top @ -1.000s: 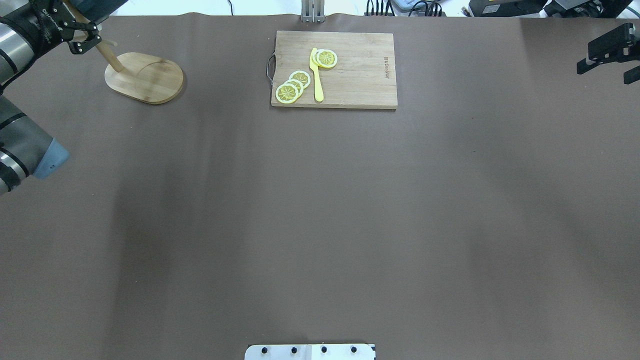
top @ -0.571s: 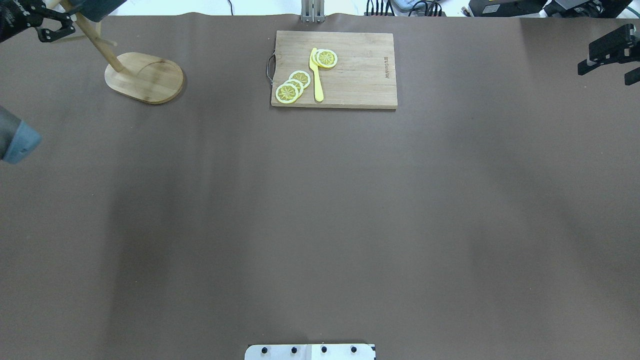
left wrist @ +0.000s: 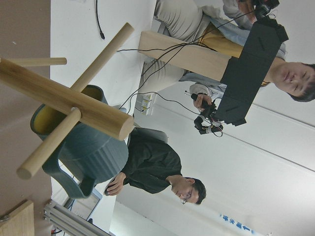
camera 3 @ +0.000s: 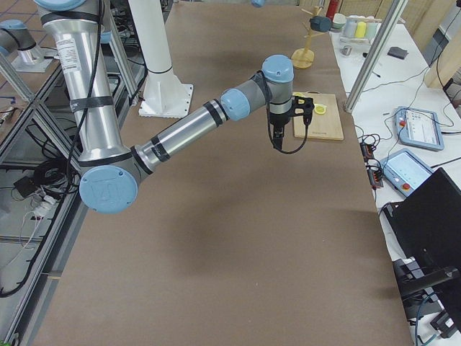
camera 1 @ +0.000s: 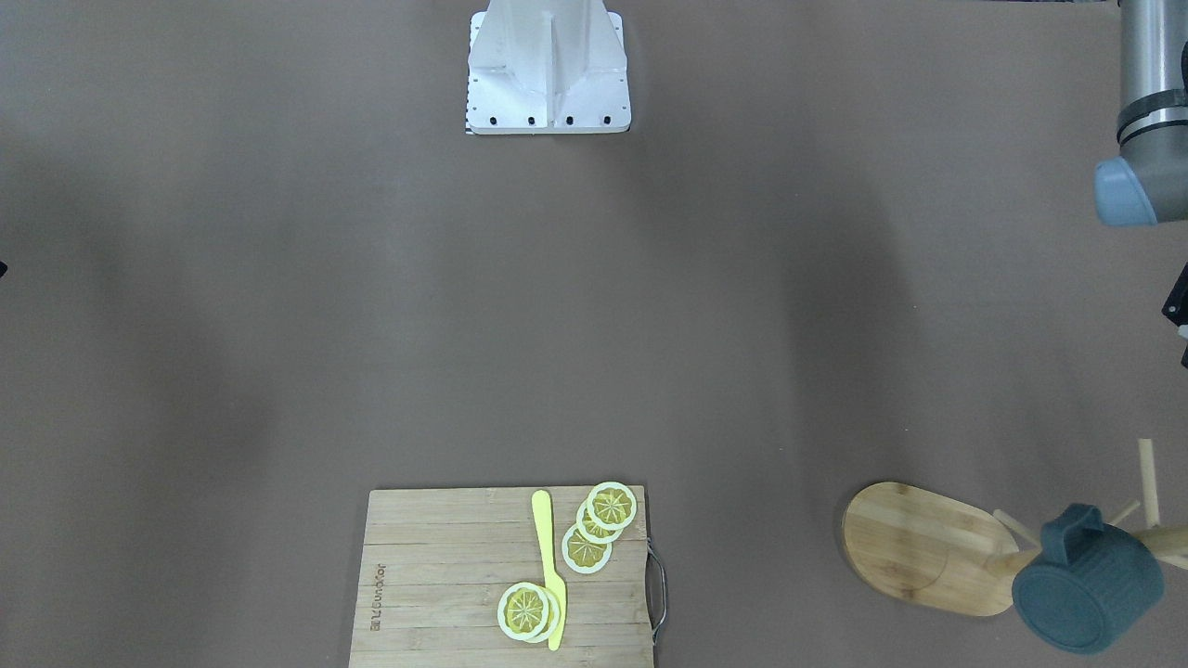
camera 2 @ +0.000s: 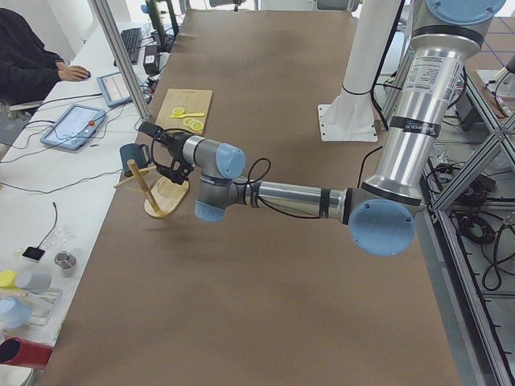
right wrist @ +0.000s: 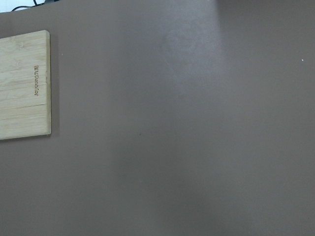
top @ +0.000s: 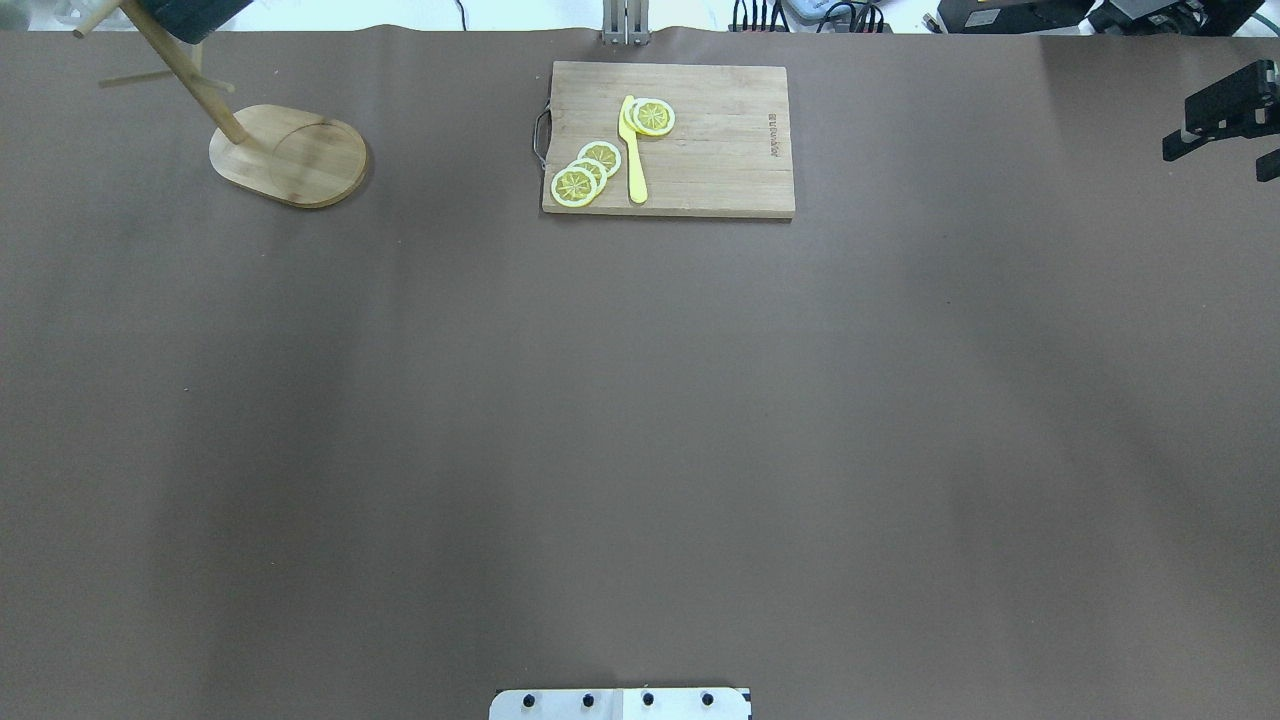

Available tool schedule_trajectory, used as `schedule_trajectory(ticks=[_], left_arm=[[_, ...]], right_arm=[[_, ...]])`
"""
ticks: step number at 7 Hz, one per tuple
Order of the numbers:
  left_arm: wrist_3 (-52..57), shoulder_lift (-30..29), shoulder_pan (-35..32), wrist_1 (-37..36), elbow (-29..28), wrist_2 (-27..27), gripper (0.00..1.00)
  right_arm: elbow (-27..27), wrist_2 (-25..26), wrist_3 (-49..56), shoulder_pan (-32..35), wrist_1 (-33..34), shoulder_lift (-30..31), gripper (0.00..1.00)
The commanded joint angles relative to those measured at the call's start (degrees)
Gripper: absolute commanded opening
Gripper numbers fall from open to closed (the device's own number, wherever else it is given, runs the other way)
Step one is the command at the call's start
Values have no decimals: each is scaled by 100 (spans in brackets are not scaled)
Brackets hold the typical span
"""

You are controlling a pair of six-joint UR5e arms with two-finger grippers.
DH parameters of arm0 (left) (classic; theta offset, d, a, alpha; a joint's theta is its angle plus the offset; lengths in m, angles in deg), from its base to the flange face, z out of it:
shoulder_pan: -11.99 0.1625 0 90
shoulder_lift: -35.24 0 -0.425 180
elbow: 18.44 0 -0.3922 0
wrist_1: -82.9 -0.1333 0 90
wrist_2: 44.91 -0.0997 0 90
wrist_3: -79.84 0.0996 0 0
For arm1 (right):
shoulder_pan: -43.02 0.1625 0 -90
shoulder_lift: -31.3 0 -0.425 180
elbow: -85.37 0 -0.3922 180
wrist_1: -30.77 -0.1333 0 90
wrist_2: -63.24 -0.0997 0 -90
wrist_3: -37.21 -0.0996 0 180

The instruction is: Hang cup on storage rack

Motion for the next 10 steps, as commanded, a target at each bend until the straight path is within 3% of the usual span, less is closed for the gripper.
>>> schedule_trajectory(ticks=[1, 2, 3, 5, 7, 8, 9, 10], left_arm=[[102, 744, -499, -9, 848, 242, 99], [373, 783, -1016, -18, 991, 260, 99], [1324, 749, -1404, -18, 1001, 304, 99], [3335, 879, -1460, -27, 992, -210, 99], [5480, 1378, -1539, -201, 1149, -460, 99], [6970, 1529, -1618, -786, 1359, -626, 99], [8629, 1878, -1593, -1418, 1657, -1202, 98], [9464, 1882, -1584, -1729, 1695, -1399, 98]], right_arm=[[-18, 1, 18, 6, 4, 47, 100], [-27, 10, 44, -3, -5, 108, 100], [-36, 27, 44, -3, -5, 117, 100], [-44, 10, 44, -3, -5, 91, 100], [-88, 1, 44, -3, 4, 117, 100], [-97, 27, 53, -3, -14, 213, 100], [-80, 28, 53, 41, -5, 249, 100], [-71, 28, 53, 58, -14, 284, 100]])
